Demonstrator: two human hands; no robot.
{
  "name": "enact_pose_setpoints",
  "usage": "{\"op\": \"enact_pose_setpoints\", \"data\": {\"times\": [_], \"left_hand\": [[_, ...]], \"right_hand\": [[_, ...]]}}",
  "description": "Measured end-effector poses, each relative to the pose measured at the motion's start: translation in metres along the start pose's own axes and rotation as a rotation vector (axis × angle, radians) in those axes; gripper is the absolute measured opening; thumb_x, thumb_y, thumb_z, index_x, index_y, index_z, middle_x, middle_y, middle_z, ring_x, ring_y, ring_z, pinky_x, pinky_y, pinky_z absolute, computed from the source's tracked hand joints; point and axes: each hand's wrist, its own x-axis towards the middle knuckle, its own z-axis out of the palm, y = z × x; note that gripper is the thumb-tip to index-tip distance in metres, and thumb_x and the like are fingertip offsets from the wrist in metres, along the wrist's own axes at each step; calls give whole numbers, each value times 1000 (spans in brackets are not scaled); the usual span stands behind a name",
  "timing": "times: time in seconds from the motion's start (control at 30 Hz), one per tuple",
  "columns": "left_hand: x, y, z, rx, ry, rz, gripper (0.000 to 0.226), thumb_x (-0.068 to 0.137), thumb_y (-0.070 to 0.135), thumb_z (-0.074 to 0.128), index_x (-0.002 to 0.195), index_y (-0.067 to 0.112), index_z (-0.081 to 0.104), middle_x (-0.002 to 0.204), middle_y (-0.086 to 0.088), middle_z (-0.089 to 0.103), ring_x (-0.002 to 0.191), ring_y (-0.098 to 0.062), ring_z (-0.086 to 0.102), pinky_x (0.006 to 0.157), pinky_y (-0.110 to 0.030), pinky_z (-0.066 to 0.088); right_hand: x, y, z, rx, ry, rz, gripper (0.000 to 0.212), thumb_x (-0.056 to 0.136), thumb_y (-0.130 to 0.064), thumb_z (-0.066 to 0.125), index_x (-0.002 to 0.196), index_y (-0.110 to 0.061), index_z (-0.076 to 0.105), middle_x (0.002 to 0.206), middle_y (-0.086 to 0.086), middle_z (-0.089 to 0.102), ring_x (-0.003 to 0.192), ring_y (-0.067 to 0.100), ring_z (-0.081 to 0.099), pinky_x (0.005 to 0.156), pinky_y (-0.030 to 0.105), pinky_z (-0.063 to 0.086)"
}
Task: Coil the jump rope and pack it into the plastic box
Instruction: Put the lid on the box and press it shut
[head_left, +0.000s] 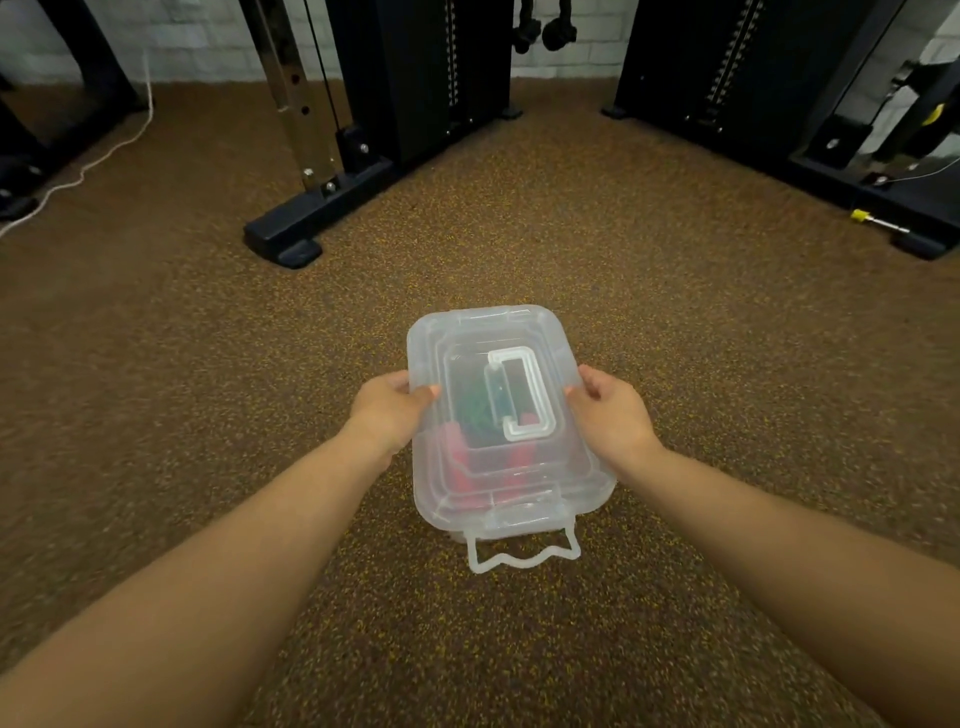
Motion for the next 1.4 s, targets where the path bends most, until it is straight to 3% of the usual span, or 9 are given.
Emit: {"op": "enact_pose_setpoints", "data": {"times": [0.17, 0.37, 0.67, 0.83, 0.9, 0.97, 1.1, 1.23, 1.4], "left_hand": [[1, 4, -4, 31, -4, -85, 8, 92, 20, 60, 98, 15, 63, 80, 0, 64, 68, -14, 63, 53, -30, 52], [-3, 7, -3, 99, 17, -84, 13, 91, 21, 60, 99, 14, 66, 94, -10, 70, 88, -30, 69, 81, -47, 57], [-7, 6, -6, 122, -3, -85, 11, 92, 21, 60, 100, 15, 61, 87, -7, 65, 84, -29, 65, 79, -45, 57], [-1, 2, -10, 137, -5, -130, 38, 90, 26, 63, 120, 4, 59, 107, -13, 67, 94, -29, 66, 78, -41, 57], [-2, -2, -9, 378, 55, -17, 56, 90, 31, 61, 138, 10, 44, 129, -13, 58, 114, -31, 58, 95, -44, 49], [-15, -3, -10, 624, 75, 305, 58, 92, 30, 56, 144, 19, 34, 139, -7, 46, 128, -27, 45, 104, -42, 38], [-62, -16, -12, 1009, -337, 834, 62, 93, 53, 42, 148, 35, 20, 157, 12, 19, 144, -8, 14, 114, -27, 8], [-72, -49, -11, 1290, -533, 839, 120, 63, 85, 49, 148, 33, -19, 157, 12, -22, 144, -9, -22, 117, -33, -14], [-66, -60, -7, 1317, -439, 924, 125, 65, 74, 60, 146, 29, -24, 157, 9, -24, 143, -10, -23, 115, -33, -17]], "right_hand": [[6, -3, -3, -42, -41, 18, 24, 88, -15, 47, 100, -21, 67, 94, 2, 73, 86, 23, 69, 81, 46, 57], [14, -8, -11, 32, -122, 182, 15, 90, -14, 56, 93, -15, 71, 97, 7, 74, 87, 24, 70, 85, 43, 56], [1, 0, -9, 14, -129, 143, 11, 92, -24, 57, 87, -24, 67, 98, 3, 73, 90, 22, 70, 88, 45, 55], [0, 5, -6, -43, -143, 110, 29, 93, -29, 53, 118, -18, 62, 113, 3, 69, 96, 20, 66, 92, 43, 53], [-6, 7, -4, -222, -85, -23, 43, 95, -28, 51, 136, -16, 46, 130, 7, 56, 110, 21, 57, 98, 39, 46], [-18, 7, -8, -469, 4, -329, 54, 94, -30, 50, 143, -17, 33, 142, 6, 42, 129, 21, 41, 111, 42, 34], [-49, 19, -18, -930, -299, -907, 69, 90, -65, 28, 145, -25, 28, 151, 2, 35, 141, 18, 26, 118, 49, 19], [-68, 44, -13, -1121, -442, -985, 106, 73, -84, 38, 151, -19, 7, 158, 6, 18, 147, 24, 11, 120, 47, 9], [-64, 43, -11, -1099, -410, -998, 99, 76, -72, 48, 150, -17, 11, 156, 11, 23, 145, 27, 21, 117, 51, 20]]}}
